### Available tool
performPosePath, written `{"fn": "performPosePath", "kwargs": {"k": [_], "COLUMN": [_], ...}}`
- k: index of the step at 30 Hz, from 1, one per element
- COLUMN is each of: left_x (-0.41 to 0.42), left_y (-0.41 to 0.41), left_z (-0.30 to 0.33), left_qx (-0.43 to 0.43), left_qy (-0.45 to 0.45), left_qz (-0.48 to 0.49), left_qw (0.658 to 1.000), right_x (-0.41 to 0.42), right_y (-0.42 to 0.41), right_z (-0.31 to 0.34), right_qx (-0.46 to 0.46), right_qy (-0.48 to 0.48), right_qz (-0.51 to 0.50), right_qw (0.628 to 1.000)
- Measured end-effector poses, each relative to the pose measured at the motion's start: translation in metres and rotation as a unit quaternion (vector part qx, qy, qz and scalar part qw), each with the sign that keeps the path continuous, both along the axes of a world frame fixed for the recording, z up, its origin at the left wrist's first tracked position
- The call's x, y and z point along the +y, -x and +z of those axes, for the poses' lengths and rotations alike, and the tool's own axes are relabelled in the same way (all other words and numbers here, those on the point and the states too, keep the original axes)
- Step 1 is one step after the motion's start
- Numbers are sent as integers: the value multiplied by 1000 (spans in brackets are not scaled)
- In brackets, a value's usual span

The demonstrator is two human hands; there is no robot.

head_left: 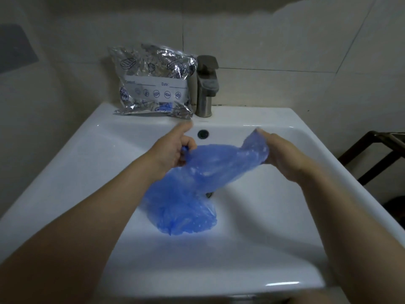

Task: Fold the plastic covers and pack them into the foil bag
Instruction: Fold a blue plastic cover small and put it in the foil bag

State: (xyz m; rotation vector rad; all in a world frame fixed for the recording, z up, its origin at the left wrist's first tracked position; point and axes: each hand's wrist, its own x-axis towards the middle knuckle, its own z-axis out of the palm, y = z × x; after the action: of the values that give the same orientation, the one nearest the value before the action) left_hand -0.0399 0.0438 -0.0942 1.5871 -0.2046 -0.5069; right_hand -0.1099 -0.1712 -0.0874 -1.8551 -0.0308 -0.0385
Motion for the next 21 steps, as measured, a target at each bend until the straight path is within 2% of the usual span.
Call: {"fn": "performPosePath", "kwargs": {"k": [3, 6, 10, 12, 14, 17, 19, 21], "left_x": [-10, -11, -9, -9, -8, -8, -8, -8], "left_y": [3, 3, 2, 3, 1, -1, 0, 0], "left_z": [-11, -17, -13, -10, -9, -10, -11, -11], "left_qx": [-153, -224, -207, -184, -154, -132, -128, -135], "left_qy": [-109, -119, -38, 33, 91, 113, 108, 95], "left_qz": [25, 34, 31, 25, 25, 9, -5, -6], "left_qw": [982, 967, 977, 982, 984, 985, 986, 986], "right_x": [9, 12, 9, 7, 7, 11, 12, 13], "right_y": [-1, -4, -7, -8, -9, -10, -10, -10], "right_z": [1, -1, -5, -5, -4, -1, -1, -2], "right_qx": [-2, 6, 6, 26, 46, 41, 23, -22], "right_qy": [35, 49, 31, -35, -140, -236, -238, -151], "right_qz": [-43, -89, -82, -66, -55, -57, -61, -69], "right_qw": [998, 995, 996, 997, 987, 969, 969, 986]}}
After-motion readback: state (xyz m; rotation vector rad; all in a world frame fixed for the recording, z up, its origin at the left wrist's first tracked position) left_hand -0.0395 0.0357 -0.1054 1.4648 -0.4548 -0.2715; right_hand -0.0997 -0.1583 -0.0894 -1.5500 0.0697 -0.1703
